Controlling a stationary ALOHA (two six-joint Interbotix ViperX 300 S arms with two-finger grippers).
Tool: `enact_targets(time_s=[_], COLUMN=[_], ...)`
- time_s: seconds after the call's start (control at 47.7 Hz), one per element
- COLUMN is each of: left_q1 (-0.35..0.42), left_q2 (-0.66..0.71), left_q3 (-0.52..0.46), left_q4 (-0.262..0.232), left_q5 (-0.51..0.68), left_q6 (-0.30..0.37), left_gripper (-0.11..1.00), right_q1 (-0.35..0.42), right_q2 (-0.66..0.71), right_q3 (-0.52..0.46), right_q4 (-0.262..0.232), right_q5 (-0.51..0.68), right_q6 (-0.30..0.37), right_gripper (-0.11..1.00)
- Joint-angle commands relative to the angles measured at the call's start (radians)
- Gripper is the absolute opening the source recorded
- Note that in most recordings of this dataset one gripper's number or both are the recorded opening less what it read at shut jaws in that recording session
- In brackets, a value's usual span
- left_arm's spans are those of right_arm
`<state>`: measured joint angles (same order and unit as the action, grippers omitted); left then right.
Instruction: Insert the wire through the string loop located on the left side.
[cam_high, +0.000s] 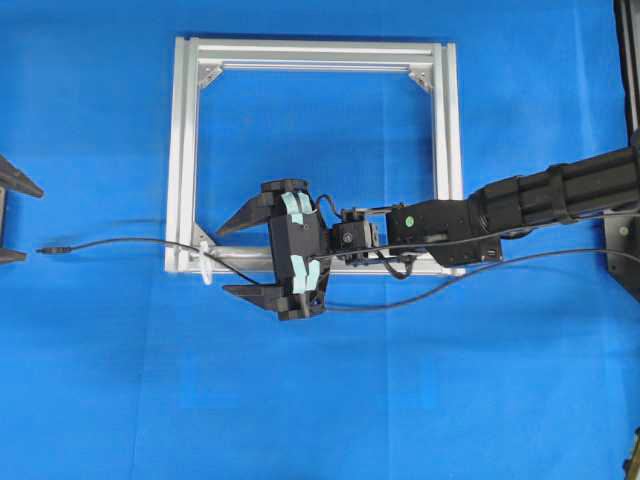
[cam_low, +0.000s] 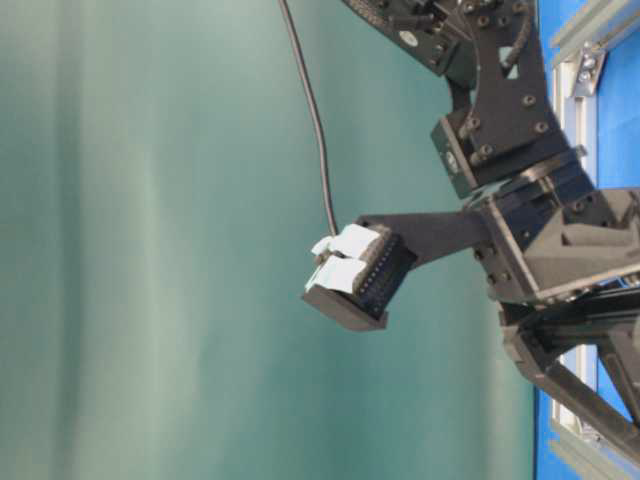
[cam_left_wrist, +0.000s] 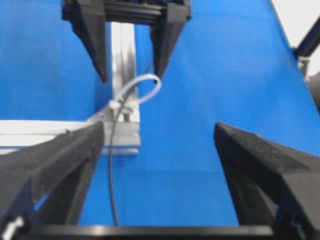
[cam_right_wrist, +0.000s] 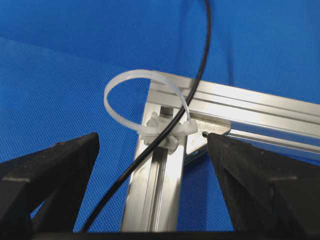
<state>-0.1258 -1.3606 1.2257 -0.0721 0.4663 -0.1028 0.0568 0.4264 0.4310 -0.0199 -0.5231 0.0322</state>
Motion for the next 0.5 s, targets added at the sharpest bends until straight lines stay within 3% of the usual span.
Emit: enact_targets(time_s=[0.0, 0.482], left_q1=[0.003, 0.003], left_q2=[0.009, 0.014], left_q3=[-0.012, 0.0], left_q4=[0.003, 0.003], left_q5=[-0.003, -0.031], left_q6=[0.002, 0.006], left_gripper=[0.82, 0.79], right_q1=[-0.002, -0.006], right_q2=[-0.041, -0.186], right_q3=[-0.017, -0.029], right_q4=[0.003, 0.023], right_q5=[-0.011, 0.06], right_q6=[0.002, 0.002], right_gripper=[0.96, 0.96])
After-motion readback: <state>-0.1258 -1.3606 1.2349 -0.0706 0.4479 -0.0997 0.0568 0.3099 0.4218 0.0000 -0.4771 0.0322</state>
